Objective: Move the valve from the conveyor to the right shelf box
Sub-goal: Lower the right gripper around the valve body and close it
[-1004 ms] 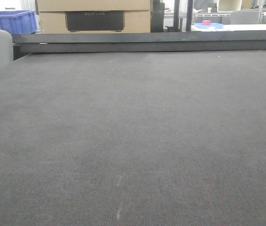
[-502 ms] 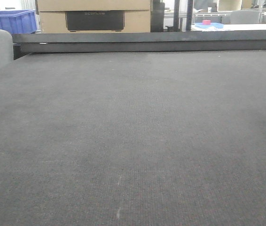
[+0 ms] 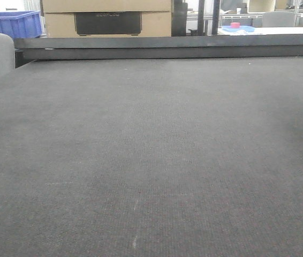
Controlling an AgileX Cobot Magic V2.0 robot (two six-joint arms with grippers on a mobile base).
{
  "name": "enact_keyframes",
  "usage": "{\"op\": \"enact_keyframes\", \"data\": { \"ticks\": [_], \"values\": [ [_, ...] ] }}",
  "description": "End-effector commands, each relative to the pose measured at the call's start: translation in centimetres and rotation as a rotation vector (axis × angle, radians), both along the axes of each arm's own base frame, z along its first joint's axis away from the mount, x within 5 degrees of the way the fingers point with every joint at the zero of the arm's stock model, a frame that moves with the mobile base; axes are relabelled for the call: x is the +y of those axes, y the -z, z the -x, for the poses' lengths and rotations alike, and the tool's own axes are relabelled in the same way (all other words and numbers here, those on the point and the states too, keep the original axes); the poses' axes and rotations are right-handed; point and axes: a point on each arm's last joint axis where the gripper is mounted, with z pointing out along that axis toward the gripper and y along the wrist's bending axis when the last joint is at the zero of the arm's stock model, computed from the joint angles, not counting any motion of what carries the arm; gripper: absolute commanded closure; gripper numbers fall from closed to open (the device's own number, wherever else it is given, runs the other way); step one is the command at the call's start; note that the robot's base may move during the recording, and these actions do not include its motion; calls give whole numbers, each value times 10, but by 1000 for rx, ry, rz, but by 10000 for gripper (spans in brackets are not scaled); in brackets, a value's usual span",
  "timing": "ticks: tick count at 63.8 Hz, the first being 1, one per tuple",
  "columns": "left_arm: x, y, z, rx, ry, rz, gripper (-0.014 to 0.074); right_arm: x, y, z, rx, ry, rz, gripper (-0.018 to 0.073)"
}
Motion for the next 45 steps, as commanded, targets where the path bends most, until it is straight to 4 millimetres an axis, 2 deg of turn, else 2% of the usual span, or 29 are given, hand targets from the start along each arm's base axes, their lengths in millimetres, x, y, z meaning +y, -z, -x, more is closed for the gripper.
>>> {"op": "enact_keyframes", "data": {
  "ticks": [1,8,25,37,45],
  "values": [
    [-1,-3,0,-15,4,5,-3,0,7,-14,131,-45,42,-9],
    [-1,-3,0,-15,4,5,-3,1,28,-39,243,-71,38,-9],
    [-1,-3,0,-17,4,5,-3,5,84,-84,444,-106,15,-9],
    [-1,-3,0,-17,4,5,-3,5,119,-106,540,-124,21,-9],
    [-1,-3,0,-17,4,5,-3,7,136,-117,567,-128,22,-9]
  ]
}}
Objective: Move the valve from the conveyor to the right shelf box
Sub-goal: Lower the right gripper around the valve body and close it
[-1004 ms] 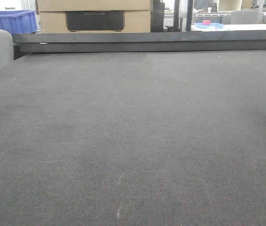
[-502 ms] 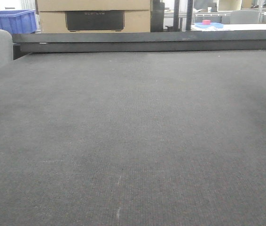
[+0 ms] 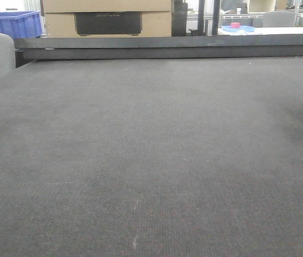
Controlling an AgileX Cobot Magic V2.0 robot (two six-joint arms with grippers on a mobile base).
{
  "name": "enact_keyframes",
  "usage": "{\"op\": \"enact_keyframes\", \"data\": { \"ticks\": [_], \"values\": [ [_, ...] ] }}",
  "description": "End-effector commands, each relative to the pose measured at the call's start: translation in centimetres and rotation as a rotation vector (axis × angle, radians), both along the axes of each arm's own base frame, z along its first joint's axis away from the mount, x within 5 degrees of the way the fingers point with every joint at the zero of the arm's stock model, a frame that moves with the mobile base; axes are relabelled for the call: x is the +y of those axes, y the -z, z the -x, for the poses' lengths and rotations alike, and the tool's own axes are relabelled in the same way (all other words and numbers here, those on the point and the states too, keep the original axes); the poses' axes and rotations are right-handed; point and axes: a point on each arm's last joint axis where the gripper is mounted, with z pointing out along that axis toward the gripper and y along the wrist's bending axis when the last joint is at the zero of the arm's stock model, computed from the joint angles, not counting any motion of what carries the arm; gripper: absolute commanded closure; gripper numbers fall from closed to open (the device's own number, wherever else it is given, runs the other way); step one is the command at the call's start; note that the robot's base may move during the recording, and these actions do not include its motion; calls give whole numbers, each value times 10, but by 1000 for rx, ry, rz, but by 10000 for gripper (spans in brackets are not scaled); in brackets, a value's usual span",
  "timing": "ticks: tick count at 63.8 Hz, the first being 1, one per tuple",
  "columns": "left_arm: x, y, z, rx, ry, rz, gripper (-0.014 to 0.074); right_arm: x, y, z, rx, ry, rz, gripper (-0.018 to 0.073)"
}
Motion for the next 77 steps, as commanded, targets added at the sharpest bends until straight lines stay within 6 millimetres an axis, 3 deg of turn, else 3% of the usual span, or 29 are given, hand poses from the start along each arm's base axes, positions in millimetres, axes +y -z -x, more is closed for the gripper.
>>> {"op": "enact_keyframes", "data": {
  "ticks": [1,12,31,35,42,52,63,77],
  "values": [
    [-1,-3,0,-15,4,8,-3,2,7,-8,-2,-19,5,-9],
    [-1,-3,0,-15,4,8,-3,3,24,-16,27,-27,7,-9],
    [-1,-3,0,-15,4,8,-3,2,30,-22,12,-25,9,24],
    [-1,-3,0,-15,4,8,-3,2,30,-21,14,-26,10,95],
    [-1,-2,0,-13,4,8,-3,2,30,-20,32,-30,14,311],
    [-1,-1,0,-2,4,7,-3,-1,31,-18,57,-42,47,701],
    [-1,-2,2,27,4,3,-3,-1,8,-9,-10,-27,46,712],
    [4,-15,-4,196,-25,-34,-3,-1,-53,22,-218,34,18,712]
  ]
}}
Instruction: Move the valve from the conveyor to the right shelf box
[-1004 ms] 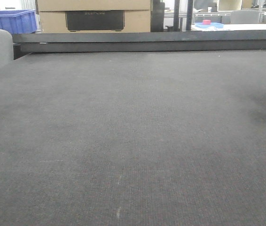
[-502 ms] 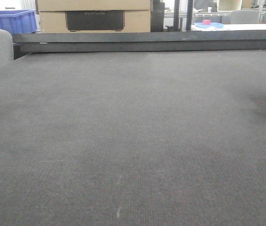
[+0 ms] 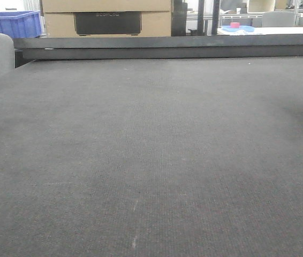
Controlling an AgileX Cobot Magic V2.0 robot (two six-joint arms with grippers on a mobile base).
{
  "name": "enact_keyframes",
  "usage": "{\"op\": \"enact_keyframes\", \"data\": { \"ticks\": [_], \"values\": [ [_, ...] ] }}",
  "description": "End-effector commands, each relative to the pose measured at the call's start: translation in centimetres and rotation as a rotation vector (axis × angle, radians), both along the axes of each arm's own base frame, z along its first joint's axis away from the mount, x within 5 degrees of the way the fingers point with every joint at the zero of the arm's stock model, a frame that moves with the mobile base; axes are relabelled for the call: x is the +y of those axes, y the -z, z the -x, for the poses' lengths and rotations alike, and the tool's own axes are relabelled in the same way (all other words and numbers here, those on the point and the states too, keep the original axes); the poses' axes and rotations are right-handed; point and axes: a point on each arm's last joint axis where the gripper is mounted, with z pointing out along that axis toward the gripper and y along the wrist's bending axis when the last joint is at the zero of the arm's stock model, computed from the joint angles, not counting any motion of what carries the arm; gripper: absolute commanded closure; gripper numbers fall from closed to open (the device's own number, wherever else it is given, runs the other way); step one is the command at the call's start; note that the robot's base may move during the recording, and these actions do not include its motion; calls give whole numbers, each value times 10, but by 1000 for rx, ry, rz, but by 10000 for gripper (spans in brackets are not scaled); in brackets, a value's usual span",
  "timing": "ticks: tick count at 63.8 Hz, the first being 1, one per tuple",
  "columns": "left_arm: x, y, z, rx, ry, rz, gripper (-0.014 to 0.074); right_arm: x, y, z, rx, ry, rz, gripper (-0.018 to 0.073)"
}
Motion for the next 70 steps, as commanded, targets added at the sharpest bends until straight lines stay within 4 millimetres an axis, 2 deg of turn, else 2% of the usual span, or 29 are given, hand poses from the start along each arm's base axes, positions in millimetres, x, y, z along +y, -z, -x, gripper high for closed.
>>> {"op": "enact_keyframes", "data": {
  "ticks": [1,13,25,31,49,61,70],
  "values": [
    [3,-8,-6,64,-23,-19,-3,0,-36,18,-135,20,-14,712],
    [15,-14,-36,149,-61,-67,-3,9,-74,47,-259,27,-134,712],
    [34,4,-76,292,-16,-75,-3,10,-91,63,-327,24,-156,712],
    [44,17,-100,327,-2,-69,-3,10,-91,64,-317,23,-156,712],
    [54,55,-164,435,19,-77,-3,10,-90,64,-314,23,-158,712],
    [59,81,-197,487,23,-67,-3,10,-90,63,-317,24,-158,712],
    [62,101,-212,496,20,-65,-3,10,-90,63,-319,24,-158,712]
  ]
}}
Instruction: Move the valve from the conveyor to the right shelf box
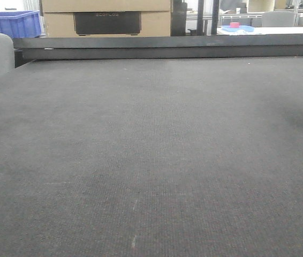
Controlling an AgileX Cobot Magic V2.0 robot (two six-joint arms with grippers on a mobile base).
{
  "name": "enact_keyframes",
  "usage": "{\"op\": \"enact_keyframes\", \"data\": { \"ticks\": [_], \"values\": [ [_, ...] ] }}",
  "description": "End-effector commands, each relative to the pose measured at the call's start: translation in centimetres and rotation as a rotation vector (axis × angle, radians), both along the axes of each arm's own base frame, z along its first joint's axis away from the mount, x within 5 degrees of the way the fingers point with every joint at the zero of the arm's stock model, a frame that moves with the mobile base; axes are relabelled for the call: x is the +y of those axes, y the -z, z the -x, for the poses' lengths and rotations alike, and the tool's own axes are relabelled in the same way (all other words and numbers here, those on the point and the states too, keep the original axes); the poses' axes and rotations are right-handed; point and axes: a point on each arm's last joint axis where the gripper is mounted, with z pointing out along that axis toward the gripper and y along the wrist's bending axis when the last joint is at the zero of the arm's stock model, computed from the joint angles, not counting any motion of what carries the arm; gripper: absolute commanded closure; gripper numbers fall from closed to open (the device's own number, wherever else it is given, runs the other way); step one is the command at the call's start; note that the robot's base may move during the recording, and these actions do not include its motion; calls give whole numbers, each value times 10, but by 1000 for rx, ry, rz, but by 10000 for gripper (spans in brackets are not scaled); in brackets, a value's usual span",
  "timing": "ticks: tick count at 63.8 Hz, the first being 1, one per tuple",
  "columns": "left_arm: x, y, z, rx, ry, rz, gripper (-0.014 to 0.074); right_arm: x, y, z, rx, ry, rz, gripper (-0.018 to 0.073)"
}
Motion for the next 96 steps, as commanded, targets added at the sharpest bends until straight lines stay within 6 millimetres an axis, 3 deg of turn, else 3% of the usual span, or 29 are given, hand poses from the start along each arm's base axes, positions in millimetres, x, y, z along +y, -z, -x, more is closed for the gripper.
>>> {"op": "enact_keyframes", "data": {
  "ticks": [1,21,46,54,66,67,81,96],
  "values": [
    [1,10,-11,-9,-3,8,-3,0,-8,0,-63,10,-9,712],
    [2,54,-30,82,-10,48,-3,0,-8,0,-65,10,-9,712],
    [3,63,-34,90,-11,49,27,0,-8,0,-62,10,-9,712],
    [3,63,-32,103,-11,53,220,0,-8,0,-62,10,-9,712],
    [2,63,-29,133,-8,58,680,0,-8,0,-64,10,-9,712],
    [2,62,-28,135,-8,59,713,0,-8,0,-64,10,-9,712],
    [-5,32,-13,111,-9,106,707,0,-9,1,-65,10,-9,712],
    [-22,-45,25,-101,20,100,707,0,-18,8,-115,14,-10,712]
  ]
}}
